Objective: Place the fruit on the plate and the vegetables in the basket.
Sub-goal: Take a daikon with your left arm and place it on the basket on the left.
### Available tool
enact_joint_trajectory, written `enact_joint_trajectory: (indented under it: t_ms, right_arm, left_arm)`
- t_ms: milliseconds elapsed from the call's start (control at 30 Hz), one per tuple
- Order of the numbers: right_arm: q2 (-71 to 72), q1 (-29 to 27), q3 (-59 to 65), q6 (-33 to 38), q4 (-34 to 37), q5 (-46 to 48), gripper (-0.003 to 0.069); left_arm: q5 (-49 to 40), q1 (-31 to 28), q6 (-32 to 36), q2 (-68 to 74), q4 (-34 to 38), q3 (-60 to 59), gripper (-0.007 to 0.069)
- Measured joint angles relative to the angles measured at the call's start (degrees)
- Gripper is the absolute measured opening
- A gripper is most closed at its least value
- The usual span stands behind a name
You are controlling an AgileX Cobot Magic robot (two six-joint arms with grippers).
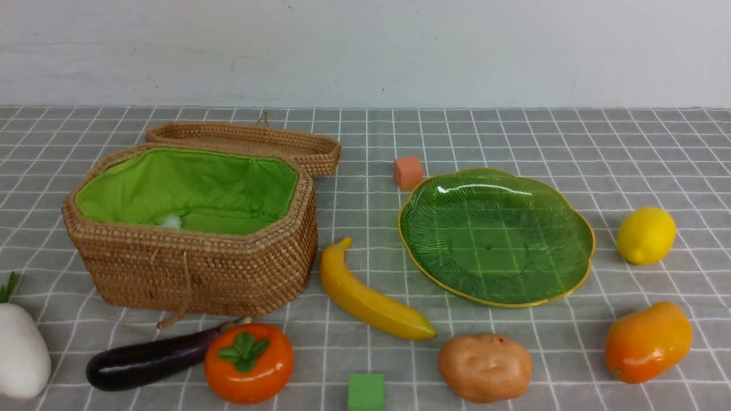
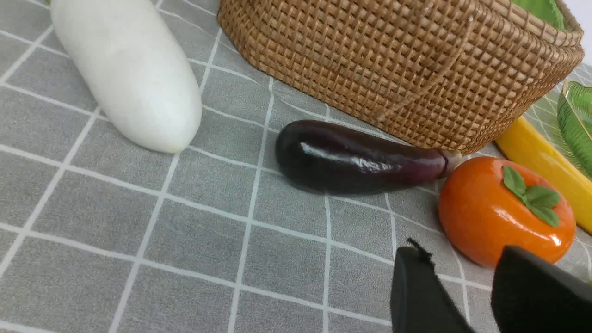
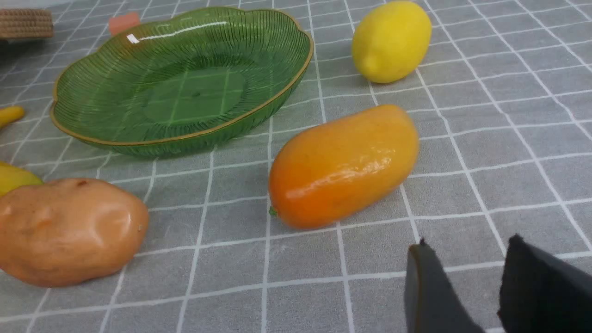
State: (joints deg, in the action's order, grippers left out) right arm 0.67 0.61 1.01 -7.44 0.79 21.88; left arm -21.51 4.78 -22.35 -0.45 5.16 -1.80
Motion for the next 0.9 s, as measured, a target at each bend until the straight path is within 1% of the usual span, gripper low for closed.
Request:
enact_joint_trajectory:
  t_ms: [300, 467, 600, 667, 733, 767, 900]
  right_arm:
    - [0.0, 0.0, 0.0, 0.0, 0.0, 0.0, 0.024]
    - [0.0, 0.0, 0.0, 0.0, 0.0, 0.0, 0.024]
    - [0.0, 0.0, 0.0, 0.0, 0.0, 0.0, 0.024]
    - [0.0, 0.0, 0.0, 0.0, 0.0, 0.0, 0.024]
    - [0.0, 0.0, 0.0, 0.0, 0.0, 0.0, 0.024]
    - [0.0, 0.0, 0.0, 0.0, 0.0, 0.0, 0.024]
    - [0.0, 0.0, 0.0, 0.0, 0.0, 0.0, 0.024]
  left_arm:
    - [0.0, 0.0, 0.0, 0.0, -0.3, 0.0, 0.0239]
    - [0.1, 0.0, 0.1, 0.0, -5.2, 0.0, 0.0239]
    - [4.5, 0.0, -0.5, 0.0, -7.5, 0.0, 0.0239]
    - [8.9, 0.0, -3.3, 0.0, -6.1, 0.0, 0.0239]
    - [10.7, 0.0, -5.0, 0.0, -5.2, 0.0, 0.0239]
    - [13.6, 0.0, -8.5, 0.0, -2.4, 0.0, 0.0239]
    - [17.4, 0.0, -16.2, 0.0, 2.2, 0.0, 0.0239]
